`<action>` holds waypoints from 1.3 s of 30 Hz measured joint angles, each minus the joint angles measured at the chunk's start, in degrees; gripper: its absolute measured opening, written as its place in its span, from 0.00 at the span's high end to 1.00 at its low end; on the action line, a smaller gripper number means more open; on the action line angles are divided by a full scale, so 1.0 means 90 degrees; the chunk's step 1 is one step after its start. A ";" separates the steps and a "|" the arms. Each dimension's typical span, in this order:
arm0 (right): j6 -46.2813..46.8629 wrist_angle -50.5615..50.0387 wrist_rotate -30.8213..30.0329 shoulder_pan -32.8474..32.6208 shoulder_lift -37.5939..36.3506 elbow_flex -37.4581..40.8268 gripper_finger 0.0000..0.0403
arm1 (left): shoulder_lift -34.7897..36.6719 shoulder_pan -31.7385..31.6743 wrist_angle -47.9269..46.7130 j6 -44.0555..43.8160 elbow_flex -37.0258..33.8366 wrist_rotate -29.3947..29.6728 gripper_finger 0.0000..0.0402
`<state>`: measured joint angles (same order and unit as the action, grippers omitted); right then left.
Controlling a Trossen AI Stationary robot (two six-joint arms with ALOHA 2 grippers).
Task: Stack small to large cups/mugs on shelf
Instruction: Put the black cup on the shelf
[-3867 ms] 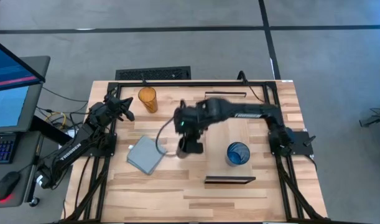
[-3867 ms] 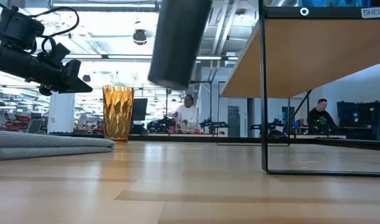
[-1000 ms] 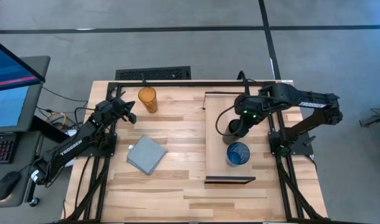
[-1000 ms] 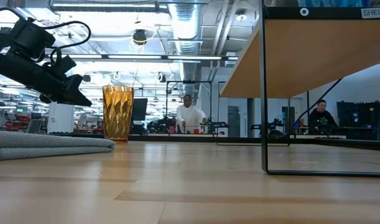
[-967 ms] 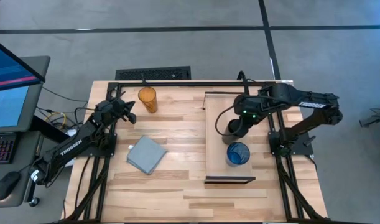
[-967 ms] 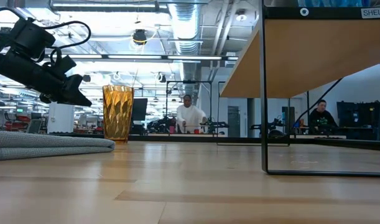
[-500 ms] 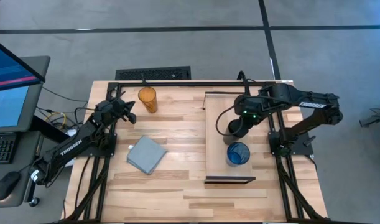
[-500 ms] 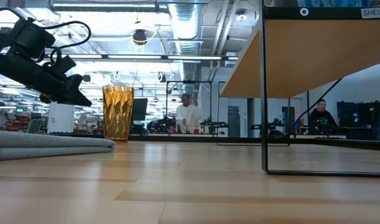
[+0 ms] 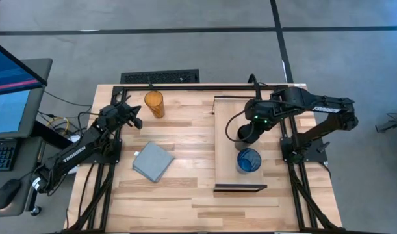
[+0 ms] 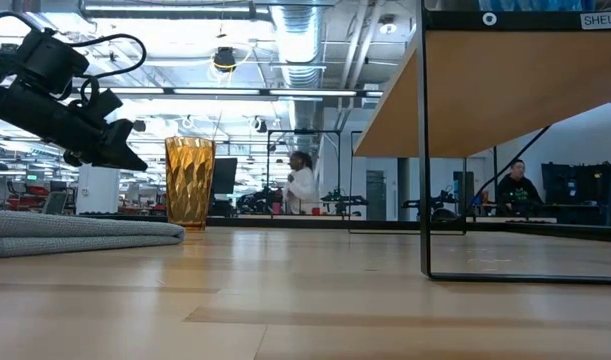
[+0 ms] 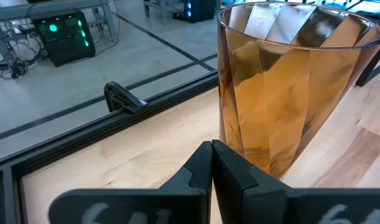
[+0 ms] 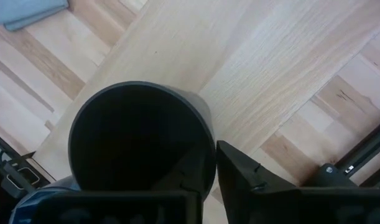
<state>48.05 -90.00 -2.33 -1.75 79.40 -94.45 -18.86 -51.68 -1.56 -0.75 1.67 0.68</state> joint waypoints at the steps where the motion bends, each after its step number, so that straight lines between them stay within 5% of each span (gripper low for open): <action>1: 0.0000 0.0000 0.0000 0.0001 0.0000 0.0000 0.85 | 0.0000 0.0002 0.0000 -0.0002 0.0000 -0.0001 1.00; 29: -0.0044 -0.0002 0.0019 0.0001 0.0000 -0.0002 0.84 | 0.0000 0.0000 -0.0002 -0.0012 0.0000 -0.0023 1.00; 39: -0.0036 0.0070 0.0255 0.0001 0.0000 -0.0002 0.68 | -0.0002 0.0000 -0.0002 0.0012 0.0000 -0.0023 1.00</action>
<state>47.72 -89.36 -0.03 -1.74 79.40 -94.48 -18.87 -51.68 -1.58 -0.65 1.67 0.47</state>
